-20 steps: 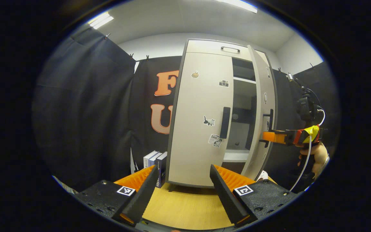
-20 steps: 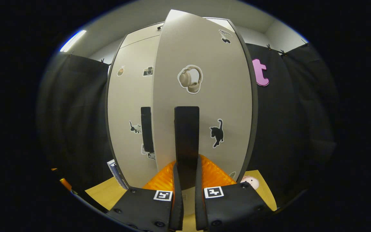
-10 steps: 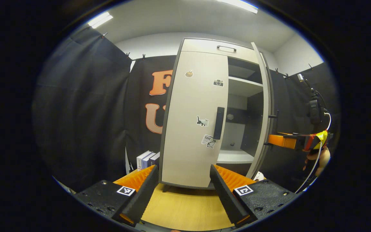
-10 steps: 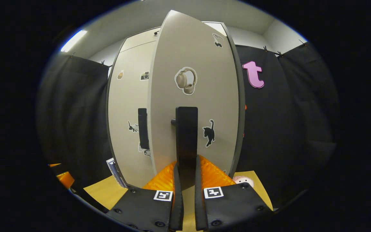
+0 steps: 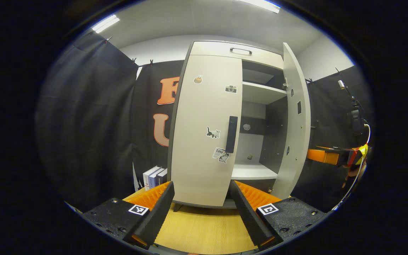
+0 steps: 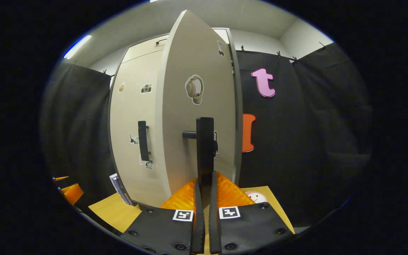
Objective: Open the right door of the double-door shoe cabinet with the right hand, and open the left door with the left hand.
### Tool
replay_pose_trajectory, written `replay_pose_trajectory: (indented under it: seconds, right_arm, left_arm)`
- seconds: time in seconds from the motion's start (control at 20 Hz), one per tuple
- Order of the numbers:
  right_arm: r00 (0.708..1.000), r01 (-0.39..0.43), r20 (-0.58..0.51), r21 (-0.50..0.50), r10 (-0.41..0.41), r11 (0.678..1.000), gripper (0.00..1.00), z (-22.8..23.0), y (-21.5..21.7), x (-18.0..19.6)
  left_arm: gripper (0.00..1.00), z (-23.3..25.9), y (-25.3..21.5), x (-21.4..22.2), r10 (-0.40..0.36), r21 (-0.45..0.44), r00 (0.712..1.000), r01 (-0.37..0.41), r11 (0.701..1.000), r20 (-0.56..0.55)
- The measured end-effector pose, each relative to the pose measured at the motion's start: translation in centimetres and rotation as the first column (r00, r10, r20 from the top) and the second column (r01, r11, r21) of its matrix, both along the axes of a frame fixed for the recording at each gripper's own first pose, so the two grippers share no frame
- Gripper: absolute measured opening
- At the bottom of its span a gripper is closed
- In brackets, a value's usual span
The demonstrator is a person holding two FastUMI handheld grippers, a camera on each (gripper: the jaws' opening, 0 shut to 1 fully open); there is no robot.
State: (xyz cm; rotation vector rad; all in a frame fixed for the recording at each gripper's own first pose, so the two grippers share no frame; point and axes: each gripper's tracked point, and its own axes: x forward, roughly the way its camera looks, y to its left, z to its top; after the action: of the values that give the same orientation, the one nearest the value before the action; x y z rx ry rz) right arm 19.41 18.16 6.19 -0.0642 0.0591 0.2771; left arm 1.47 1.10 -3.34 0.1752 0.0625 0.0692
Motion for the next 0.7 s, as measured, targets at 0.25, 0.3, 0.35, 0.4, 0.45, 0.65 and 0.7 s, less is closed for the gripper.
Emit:
replay_pose_trajectory:
  seconds: [0.25, 0.3, 0.35, 0.4, 0.45, 0.65, 0.7]
  right_arm:
    - [0.997, 0.082, -0.006, -0.006, -0.082, 0.997, 0.08, -0.1, -1.7, 0.8]
    - [0.996, 0.089, -0.009, -0.004, -0.089, 0.996, 0.08, -0.1, -2.1, 0.6]
    - [0.996, 0.092, -0.013, 0.001, -0.092, 0.996, 0.08, -0.1, -2.4, 0.6]
    - [0.996, 0.090, -0.018, 0.007, -0.090, 0.996, 0.08, -0.1, -2.4, 0.6]
    - [0.996, 0.086, -0.021, 0.011, -0.086, 0.996, 0.08, -0.2, -2.4, 0.5]
    - [0.994, 0.104, -0.011, 0.002, -0.104, 0.995, 0.08, 0.0, -3.4, 0.7]
    - [0.993, 0.121, -0.004, -0.004, -0.121, 0.993, 0.08, 0.1, -4.0, 0.7]
  left_arm:
    - [0.95, 0.0, -2.6, 1.3, -0.042, 0.008, 0.999, 0.042, 0.999, -0.001]
    - [0.96, 0.1, -3.0, 1.4, -0.049, 0.010, 0.999, 0.049, 0.999, 0.000]
    - [0.96, 0.1, -3.5, 1.4, -0.056, 0.011, 0.998, 0.056, 0.998, 0.000]
    - [0.97, 0.0, -3.9, 1.6, -0.062, 0.011, 0.998, 0.062, 0.998, -0.001]
    - [0.96, 0.0, -4.2, 1.8, -0.066, 0.008, 0.998, 0.066, 0.998, -0.002]
    - [0.94, 0.3, -4.9, 2.8, -0.058, 0.013, 0.998, 0.058, 0.998, 0.002]
    - [0.94, 0.3, -5.2, 3.1, -0.055, 0.018, 0.998, 0.055, 0.998, -0.001]
